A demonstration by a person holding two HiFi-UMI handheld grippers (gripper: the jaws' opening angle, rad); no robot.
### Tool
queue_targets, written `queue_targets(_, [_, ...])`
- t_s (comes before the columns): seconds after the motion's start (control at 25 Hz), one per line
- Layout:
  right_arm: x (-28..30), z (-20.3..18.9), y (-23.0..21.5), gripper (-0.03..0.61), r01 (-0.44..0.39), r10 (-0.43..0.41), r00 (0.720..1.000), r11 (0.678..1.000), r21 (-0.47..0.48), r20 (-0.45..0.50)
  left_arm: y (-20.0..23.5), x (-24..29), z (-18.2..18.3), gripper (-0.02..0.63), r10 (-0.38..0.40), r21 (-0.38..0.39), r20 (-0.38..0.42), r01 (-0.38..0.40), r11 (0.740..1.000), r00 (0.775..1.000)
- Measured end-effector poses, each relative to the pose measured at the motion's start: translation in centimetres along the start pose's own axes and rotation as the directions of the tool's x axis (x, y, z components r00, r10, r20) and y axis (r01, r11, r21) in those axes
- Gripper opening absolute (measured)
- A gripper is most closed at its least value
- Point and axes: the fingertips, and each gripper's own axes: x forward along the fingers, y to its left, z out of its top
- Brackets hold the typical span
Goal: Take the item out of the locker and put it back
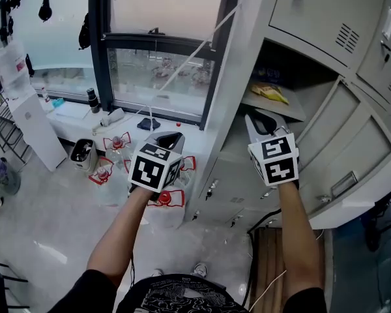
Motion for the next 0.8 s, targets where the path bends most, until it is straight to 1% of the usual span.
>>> queue_targets(0.2, [-0.1,0.8,4.4,0.071,-0.047,0.042,0.998,0.994,0.094,0.053,1.9,-2.2,-1.0,0.002,0.041,-0.002,0.008,-0.041,0.999,0.999])
queue_targets(0.36, [0.5,1.4,8.1,0.064,-0.095,0.082,0.993,0.981,0.168,0.083,4.2,-4.8,-2.0,0.002,0.088,-0.007,0.012,-0.088,0.996,0.996])
queue_targets(0.6, [1.6,2.9,14.0,0.051,-0.174,0.144,0.981,0.946,0.273,0.128,7.5,-9.2,-4.3,0.002,0.162,-0.027,-0.007,-0.163,0.986,0.987])
queue_targets(0.68, [2.1,3.6,15.9,0.046,-0.205,0.17,0.975,0.934,0.292,0.14,9.1,-10.7,-5.3,0.002,0.199,-0.022,-0.015,-0.2,0.98,0.98])
queue_targets(0.8, [2.9,4.5,19.1,0.042,-0.249,0.211,0.965,0.918,0.307,0.152,11.4,-12.9,-6.7,0.002,0.241,-0.041,-0.024,-0.241,0.97,0.97])
